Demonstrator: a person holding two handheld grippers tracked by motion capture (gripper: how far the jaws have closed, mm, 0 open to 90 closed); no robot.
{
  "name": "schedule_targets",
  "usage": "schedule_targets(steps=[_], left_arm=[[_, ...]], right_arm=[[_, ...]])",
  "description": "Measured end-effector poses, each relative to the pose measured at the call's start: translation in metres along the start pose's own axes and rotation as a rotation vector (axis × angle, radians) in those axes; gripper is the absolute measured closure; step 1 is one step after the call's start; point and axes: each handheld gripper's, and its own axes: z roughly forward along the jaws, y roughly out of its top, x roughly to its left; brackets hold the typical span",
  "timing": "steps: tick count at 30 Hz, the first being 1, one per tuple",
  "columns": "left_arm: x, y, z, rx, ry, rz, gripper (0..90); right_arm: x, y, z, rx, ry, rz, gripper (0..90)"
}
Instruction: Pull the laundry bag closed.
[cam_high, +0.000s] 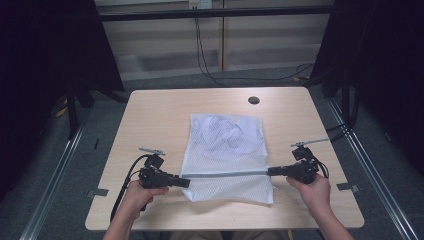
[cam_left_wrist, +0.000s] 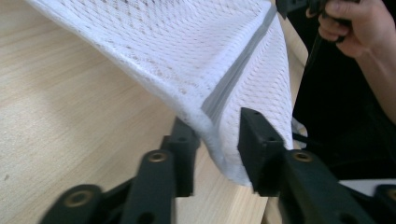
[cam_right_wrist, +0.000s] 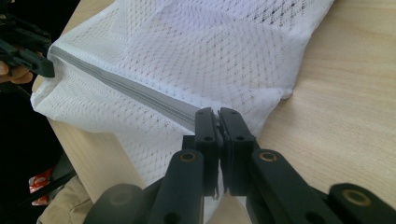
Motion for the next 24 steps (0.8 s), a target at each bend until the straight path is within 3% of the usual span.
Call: schedule_targets(steps=[3,6,15,19,24], left_arm=[[0.0006,0.0018,-0.0016,0.0,0.018,0.042,52.1],[0.0003,0.0022,-0.002,-0.008,0.021,0.022,44.1],[-0.0025,0.0071,-0.0053,-0.041,0.12,0.104,25.7],[-0.0029,0.0081,-0.0071,-0.051,0.15,0.122,20.4],[-0.0033,0.0091,-0.0068,-0.065,0.166,0.122,18.7]], right_arm=[[-0.0009,0.0,-0.0014,-0.006,-0.006,-0.001,85.8],[-0.0003,0.0002,-0.0026,-0.014,-0.015,-0.006,81.8],[0.0005,0.0002,-0.0042,-0.042,-0.076,-0.015,50.5],[0.0004,-0.0005,-0.0053,-0.055,-0.087,-0.027,38.8],[0.0005,-0.0007,-0.0045,-0.064,-0.095,-0.034,34.0]])
